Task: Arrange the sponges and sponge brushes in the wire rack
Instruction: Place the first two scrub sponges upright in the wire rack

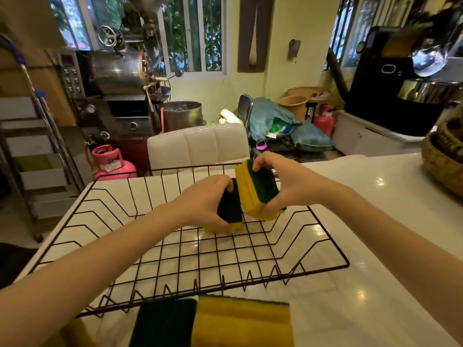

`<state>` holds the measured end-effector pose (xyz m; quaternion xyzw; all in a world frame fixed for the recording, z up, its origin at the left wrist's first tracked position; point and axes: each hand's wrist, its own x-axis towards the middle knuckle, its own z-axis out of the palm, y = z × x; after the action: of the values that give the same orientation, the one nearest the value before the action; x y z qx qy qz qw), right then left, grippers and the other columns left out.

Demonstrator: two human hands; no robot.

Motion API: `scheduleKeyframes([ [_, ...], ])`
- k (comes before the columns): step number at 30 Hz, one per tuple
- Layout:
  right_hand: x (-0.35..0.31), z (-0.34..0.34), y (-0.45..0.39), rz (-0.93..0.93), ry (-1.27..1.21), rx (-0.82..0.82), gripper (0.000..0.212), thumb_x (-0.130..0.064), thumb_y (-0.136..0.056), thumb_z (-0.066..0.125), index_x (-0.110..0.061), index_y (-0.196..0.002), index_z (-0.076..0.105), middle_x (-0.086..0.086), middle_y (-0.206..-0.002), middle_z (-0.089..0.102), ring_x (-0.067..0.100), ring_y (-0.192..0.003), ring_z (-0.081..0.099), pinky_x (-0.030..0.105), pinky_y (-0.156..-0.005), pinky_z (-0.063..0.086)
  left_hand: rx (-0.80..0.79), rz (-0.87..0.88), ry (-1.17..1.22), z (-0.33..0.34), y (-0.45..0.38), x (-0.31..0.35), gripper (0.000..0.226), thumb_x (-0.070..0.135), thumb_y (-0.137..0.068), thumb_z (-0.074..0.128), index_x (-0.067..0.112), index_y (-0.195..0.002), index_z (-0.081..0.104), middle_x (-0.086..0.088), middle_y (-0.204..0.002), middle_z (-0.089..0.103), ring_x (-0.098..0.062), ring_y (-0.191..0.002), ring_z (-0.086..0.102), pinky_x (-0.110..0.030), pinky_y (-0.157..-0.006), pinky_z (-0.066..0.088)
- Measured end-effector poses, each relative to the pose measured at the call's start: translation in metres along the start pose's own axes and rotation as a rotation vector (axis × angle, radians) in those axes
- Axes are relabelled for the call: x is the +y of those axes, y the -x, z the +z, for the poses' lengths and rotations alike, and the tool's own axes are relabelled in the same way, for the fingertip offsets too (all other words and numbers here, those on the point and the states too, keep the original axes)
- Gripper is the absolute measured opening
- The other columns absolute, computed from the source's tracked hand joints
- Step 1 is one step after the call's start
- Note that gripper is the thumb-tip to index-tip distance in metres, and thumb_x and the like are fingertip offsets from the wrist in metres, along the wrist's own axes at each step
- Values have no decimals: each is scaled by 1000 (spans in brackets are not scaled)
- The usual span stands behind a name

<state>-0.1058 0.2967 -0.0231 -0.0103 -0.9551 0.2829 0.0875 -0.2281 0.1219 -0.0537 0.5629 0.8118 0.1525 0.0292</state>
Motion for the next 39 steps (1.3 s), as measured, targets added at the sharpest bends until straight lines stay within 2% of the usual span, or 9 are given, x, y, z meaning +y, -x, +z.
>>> scheduleKeyframes([
  [3, -8, 7, -6, -17, 132, -70, 73, -24, -51, 84, -26, -110, 41, -3, -107, 43, 16, -95, 46, 28, -72, 50, -22, -2, -10, 4, -2, 0, 68, 46, -51, 79, 25, -101, 40, 4, -99, 46, -14, -89, 44, -26, -70, 44],
  [8, -14, 9, -18, 70, 231, -181, 75, -25, -52, 83, -26, -112, 38, -3, -105, 40, 17, -93, 44, 23, -62, 44, -116, -84, 42, 0, -1, -6, 67, 43, -54, 80, 25, -102, 38, 1, -103, 47, -16, -90, 48, -30, -71, 52],
  [12, -16, 9, -24, 109, 328, -233, 75, -27, -52, 84, -26, -111, 38, -3, -106, 41, 18, -94, 44, 24, -63, 44, -145, -112, 24, -1, -2, -7, 66, 42, -53, 80, 28, -99, 35, 0, -103, 46, -16, -91, 46, -27, -67, 48],
  [16, -16, 19, -28, 125, 394, -276, 74, -27, -53, 83, -25, -111, 38, -2, -104, 41, 18, -91, 45, 23, -58, 40, -106, -161, -45, 1, -2, -6, 67, 48, -53, 78, 28, -103, 37, 1, -105, 43, -17, -104, 32, -33, -81, 43],
  [19, -17, 28, -34, 124, 451, -324, 72, -26, -54, 83, -24, -110, 39, -2, -100, 41, 18, -87, 45, 23, -55, 37, -110, -173, -51, 0, -2, -6, 66, 48, -54, 77, 28, -102, 37, 4, -102, 42, -17, -102, 31, -34, -81, 41],
  [29, -10, 36, -39, 131, 426, -344, 68, -30, -56, 82, -24, -109, 41, -2, -103, 44, 19, -91, 47, 30, -69, 45, -150, -183, 15, 1, -2, -8, 63, 44, -56, 78, 28, -102, 37, 0, -105, 42, -17, -103, 32, -30, -77, 41],
  [32, -10, 36, -36, 128, 419, -344, 64, -31, -57, 82, -25, -106, 41, -1, -102, 45, 19, -90, 48, 29, -69, 44, -158, -179, 9, 1, -1, -6, 61, 43, -57, 77, 29, -100, 36, 1, -105, 43, -17, -102, 32, -29, -75, 40],
  [36, -15, 39, -34, 122, 443, -365, 65, -28, -61, 80, -20, -112, 41, 6, -108, 48, 19, -90, 46, 28, -67, 41, -214, -141, -1, -8, 1, -1, 62, 41, -62, 76, 22, -110, 41, -3, -109, 47, -16, -97, 41, -25, -74, 42],
  [39, -21, 38, -30, 105, 509, -357, 69, -35, -64, 77, -17, -121, 40, 8, -114, 47, 22, -101, 43, 33, -79, 44, -311, -115, -24, -22, 8, 5, 66, 42, -69, 71, 19, -122, 41, -4, -118, 47, -16, -102, 44, -28, -83, 43],
])
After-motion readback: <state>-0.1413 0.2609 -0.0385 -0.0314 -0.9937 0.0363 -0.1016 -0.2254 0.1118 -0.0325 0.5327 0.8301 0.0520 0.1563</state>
